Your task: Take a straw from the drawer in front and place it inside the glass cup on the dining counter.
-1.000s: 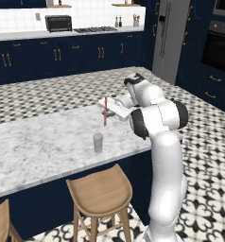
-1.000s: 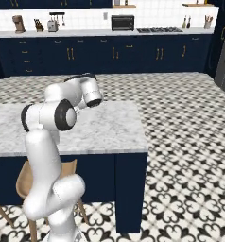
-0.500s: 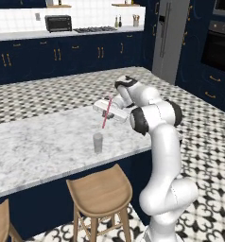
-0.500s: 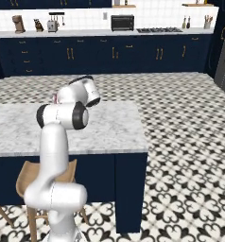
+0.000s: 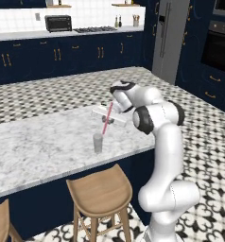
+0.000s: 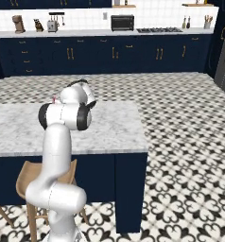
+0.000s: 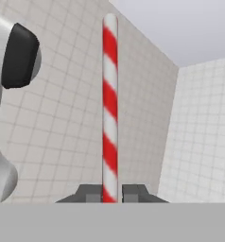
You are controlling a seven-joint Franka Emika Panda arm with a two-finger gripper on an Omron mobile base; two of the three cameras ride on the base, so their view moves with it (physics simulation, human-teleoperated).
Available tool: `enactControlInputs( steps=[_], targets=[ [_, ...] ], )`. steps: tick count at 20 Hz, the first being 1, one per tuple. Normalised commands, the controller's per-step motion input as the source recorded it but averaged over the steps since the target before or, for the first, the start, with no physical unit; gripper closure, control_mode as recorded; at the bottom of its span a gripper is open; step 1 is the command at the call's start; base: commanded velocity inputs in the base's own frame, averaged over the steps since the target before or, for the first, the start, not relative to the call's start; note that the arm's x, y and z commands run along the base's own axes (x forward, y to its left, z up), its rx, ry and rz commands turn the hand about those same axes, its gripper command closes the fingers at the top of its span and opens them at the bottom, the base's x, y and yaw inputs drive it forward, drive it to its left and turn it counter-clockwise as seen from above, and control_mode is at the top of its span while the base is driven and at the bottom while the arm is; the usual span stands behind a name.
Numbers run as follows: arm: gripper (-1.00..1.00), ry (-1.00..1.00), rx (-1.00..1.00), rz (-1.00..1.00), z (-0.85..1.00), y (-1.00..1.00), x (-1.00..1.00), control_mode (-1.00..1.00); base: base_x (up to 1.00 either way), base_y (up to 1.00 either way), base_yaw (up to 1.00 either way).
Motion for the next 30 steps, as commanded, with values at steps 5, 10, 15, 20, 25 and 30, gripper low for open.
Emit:
enactControlInputs(
  steps=[5,10,15,20,25,30],
  targets=[
    [1.0,0.01,0.03,0.0,0.0,0.0,-0.41,-1.0,0.0,0.0,0.0],
    [1.0,0.0,0.01,0.0,0.11,0.0,0.04,-1.0,0.0,0.0,0.0],
    [1.0,0.04,0.0,0.0,0.01,0.0,0.39,-1.0,0.0,0.0,0.0],
    [1.0,0.15,-0.05,-0.01,-0.15,0.12,0.14,-1.0,0.0,0.0,0.0],
    [1.0,0.04,-0.08,-0.11,-0.04,0.21,-0.02,-1.0,0.0,0.0,0.0],
    [1.0,0.0,-0.21,-0.24,-0.04,0.01,0.0,-1.0,0.0,0.0,0.0]
  ],
)
